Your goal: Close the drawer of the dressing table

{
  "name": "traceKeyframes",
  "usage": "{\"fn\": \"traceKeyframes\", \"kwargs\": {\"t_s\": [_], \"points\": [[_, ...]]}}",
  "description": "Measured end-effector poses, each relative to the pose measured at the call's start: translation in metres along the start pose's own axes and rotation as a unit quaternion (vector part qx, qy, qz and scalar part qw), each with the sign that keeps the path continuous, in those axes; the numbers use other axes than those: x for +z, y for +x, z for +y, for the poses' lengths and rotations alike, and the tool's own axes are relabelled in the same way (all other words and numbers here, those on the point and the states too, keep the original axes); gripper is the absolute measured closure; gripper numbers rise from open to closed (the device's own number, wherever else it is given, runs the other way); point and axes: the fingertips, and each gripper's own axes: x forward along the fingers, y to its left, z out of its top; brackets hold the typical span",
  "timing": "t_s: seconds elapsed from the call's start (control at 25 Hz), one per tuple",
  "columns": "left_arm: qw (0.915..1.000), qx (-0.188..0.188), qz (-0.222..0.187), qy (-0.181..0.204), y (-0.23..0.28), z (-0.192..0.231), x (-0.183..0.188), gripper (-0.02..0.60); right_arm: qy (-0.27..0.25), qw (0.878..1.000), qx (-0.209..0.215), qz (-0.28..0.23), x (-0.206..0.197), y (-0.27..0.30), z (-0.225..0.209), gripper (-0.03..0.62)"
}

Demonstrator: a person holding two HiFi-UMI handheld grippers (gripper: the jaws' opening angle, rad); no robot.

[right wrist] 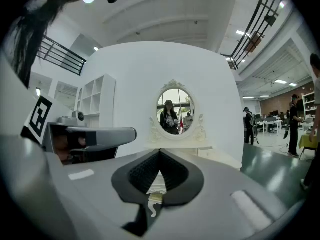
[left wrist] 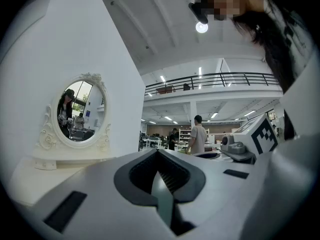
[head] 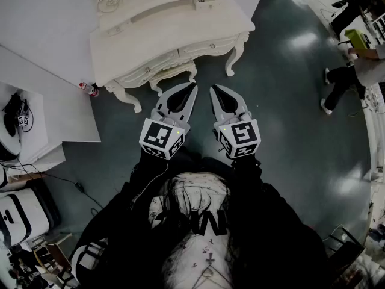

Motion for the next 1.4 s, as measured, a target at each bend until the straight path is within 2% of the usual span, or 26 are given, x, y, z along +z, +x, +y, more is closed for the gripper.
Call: {"fn": "traceKeyframes", "kwargs": {"t_s": [0.6,1.04,1.4], "points": [[0.9998,-0.011,0.011,-0.011,-0.013,0.045,-0.009,0.581,0.029,0.999,-0.017,0.007,-0.007,0.034,0.021,0.585],[0.9995,0.002,0.026,-0.02,-0.028,0.087,-0.025,0.581,0.039,0.998,-0.035,0.023,-0.026,0.048,0.035,0.586],[0.9981,-0.001,0.043,-0.044,0.009,0.085,-0.042,0.581,0.05,0.997,-0.032,0.038,-0.034,0.061,-0.001,0.585]]}}
